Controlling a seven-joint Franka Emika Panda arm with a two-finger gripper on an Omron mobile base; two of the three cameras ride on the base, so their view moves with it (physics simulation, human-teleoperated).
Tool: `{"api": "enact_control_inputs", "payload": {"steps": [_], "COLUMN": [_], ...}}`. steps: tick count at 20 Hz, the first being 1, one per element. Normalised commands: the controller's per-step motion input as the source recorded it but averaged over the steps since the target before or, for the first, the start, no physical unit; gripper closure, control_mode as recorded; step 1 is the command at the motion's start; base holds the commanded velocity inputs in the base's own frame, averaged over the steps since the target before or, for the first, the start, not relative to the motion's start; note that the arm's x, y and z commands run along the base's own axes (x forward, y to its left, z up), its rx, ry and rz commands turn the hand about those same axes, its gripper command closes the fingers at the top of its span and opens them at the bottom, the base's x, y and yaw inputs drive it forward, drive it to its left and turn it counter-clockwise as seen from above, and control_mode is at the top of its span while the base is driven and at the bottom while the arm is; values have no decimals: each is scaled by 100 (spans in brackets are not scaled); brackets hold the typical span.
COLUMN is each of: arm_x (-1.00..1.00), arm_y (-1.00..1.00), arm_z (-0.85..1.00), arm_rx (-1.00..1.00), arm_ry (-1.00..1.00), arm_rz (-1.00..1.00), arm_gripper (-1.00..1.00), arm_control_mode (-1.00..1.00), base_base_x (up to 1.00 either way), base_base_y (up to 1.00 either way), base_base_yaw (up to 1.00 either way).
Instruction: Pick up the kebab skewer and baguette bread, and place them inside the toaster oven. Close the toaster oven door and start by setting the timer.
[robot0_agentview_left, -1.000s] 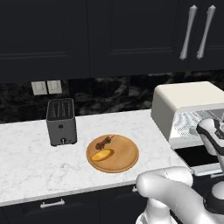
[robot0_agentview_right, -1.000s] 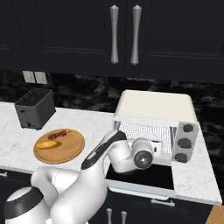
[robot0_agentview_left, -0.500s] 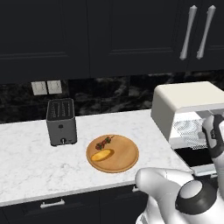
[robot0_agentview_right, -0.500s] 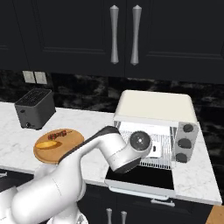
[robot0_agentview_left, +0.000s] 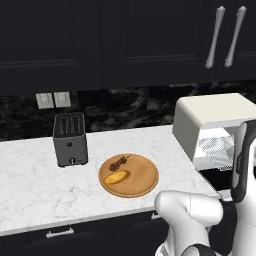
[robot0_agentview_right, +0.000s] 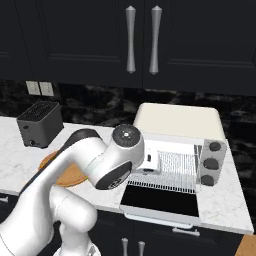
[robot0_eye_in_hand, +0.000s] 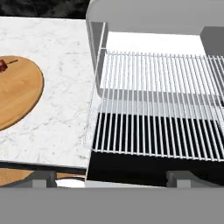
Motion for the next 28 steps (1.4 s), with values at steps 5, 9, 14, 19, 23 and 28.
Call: {"api": "enact_control_inputs", "payload": {"steps": [5,9,14,19,23,28], "arm_x": [-34,22,50,44,25,14], "arm_y": [100,100,100,100,100,96], "arm_z": [0,0,0,0,-17,-34], "arm_rx": [0,0,0,3,12,26], "arm_ry": [3,6,6,4,3,1], "arm_rz": [0,-5,-7,-13,-19,-20], "arm_gripper": [-100,-100,-100,-100,-100,-100], "arm_control_mode": [-100,-100,-100,-100,-100,-100], "base_base_x": [0,0,0,0,0,0], "base_base_y": [0,0,0,0,0,0], "base_base_yaw": [0,0,0,0,0,0]}}
